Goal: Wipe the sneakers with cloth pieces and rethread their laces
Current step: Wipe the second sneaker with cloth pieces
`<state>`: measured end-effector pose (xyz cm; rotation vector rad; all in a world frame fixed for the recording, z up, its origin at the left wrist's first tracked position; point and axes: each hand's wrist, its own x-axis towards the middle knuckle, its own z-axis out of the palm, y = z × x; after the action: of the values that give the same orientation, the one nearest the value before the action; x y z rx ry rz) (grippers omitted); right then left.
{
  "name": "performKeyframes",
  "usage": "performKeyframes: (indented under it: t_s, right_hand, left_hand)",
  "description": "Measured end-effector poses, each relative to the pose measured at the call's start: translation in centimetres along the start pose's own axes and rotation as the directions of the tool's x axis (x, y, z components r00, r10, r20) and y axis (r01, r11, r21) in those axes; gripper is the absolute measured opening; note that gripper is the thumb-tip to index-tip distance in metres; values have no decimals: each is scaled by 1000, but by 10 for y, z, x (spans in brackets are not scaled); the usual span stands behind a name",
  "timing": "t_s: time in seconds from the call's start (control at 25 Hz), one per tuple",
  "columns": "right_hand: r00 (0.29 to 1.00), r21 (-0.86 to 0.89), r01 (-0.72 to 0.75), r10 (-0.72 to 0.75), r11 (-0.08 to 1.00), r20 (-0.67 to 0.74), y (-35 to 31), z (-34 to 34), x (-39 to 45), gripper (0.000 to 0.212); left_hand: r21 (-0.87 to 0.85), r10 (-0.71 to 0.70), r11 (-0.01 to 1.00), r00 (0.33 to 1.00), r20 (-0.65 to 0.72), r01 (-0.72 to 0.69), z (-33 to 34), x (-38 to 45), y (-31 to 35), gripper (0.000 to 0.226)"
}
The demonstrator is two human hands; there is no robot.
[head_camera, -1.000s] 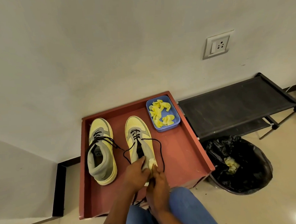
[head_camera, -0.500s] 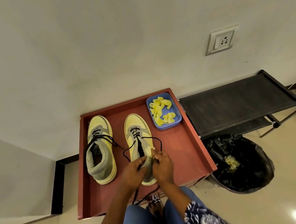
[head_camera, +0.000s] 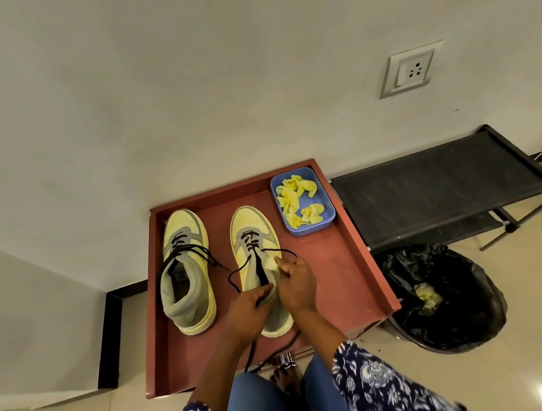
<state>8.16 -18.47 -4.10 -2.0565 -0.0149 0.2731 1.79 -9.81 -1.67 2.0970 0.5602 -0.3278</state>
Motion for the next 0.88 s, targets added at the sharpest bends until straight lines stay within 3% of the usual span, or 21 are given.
performKeyframes:
  t_s: [0.08, 0.16, 0.32, 0.44, 0.6, 0.72, 0.8, 0.88]
  right_hand:
    - [988, -120, 133, -122, 984, 95, -5, -2, 13, 30]
    - [981, -142, 163, -146, 976, 124, 0, -2, 7, 33]
    - [998, 5, 50, -50, 999, 40, 15, -2, -42, 34]
    - [997, -25, 0, 2, 1000, 82, 18, 0, -76, 32]
    - [995, 7, -35, 34, 999, 95, 16, 1, -84, 20]
    - [990, 33, -140, 140, 990, 4, 12, -1, -58, 17]
    - [997, -45, -78, 78, 996, 0, 9, -1, -29, 26]
    - [995, -144, 44, -31, 989, 92, -3, -6, -4, 30]
  left_hand:
    - [15, -13, 1000, 1000, -11, 13, 1, 1, -1, 46]
    - [-11, -22, 1000, 999, -28, 22, 3, 0, -3, 46]
    - [-101, -41, 994, 998, -47, 37, 3, -1, -5, 44]
    - [-143, -73, 987, 997, -28, 68, 2, 0, -3, 44]
    - [-114, -70, 991, 997, -25, 67, 1, -2, 2, 44]
    - [-42, -45, 998, 999, -19, 44, 0, -3, 5, 46]
    - [-9, -22, 1000, 1000, -15, 22, -2, -3, 6, 44]
    - [48, -10, 999, 1000, -2, 10, -2, -3, 7, 47]
